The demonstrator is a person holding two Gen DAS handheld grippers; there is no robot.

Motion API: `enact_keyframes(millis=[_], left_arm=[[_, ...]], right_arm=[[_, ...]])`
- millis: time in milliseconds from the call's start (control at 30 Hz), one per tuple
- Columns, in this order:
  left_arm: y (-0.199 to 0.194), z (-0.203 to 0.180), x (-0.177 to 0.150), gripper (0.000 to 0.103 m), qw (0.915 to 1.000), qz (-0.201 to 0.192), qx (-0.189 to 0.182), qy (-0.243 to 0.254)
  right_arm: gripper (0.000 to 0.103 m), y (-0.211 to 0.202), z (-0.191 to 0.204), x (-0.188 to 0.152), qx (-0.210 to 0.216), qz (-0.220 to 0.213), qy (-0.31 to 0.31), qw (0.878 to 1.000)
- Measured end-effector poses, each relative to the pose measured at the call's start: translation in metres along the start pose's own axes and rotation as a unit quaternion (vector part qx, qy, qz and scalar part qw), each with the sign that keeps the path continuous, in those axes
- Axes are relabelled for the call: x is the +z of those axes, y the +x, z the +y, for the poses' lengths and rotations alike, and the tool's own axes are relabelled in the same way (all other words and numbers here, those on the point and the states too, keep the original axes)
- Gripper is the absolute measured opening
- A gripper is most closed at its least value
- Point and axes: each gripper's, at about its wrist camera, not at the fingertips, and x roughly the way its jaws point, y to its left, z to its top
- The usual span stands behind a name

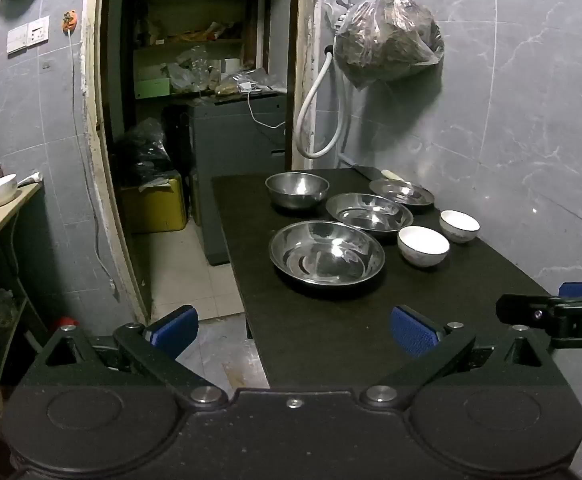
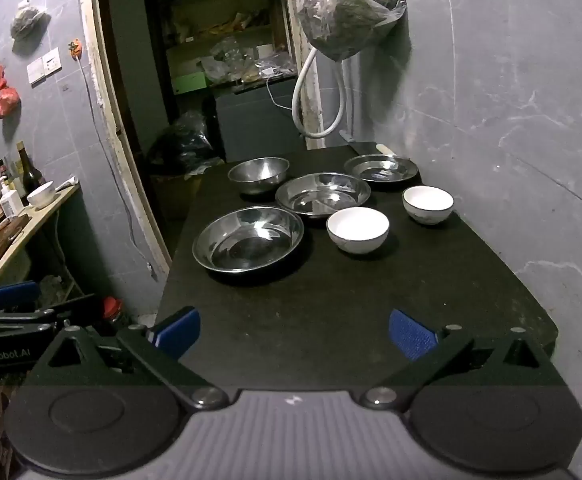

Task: Organize plates and bowls

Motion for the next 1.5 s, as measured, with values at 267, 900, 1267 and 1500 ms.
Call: enact_keyframes(millis=[267, 900, 1267, 1500], left_arm=[[0.003, -0.001, 0.0, 0.102, 1.0, 0.0, 0.002, -0.003], [-0.001, 0.003, 0.001, 0.102, 1.0, -0.001, -0.003, -0.005], [-0.001, 0.009, -0.001, 0.102, 1.0, 0.004, 0.003, -0.009], [0.0, 0.01, -0.002, 0.102, 0.9999, 0.004, 0.002, -0.009]], right_arm=[[0.103, 0.001, 0.001, 0.0, 0.003, -0.001, -0.002, 1.0], [0.103, 0.002, 0.002, 0.0, -0.001, -0.001, -0.003, 1.0], [0.103, 0.003, 0.003, 0.001, -0.002, 0.0, -0.004, 1.0], [0.103, 0.004, 0.004, 0.001, -0.003, 0.0, -0.004, 1.0]])
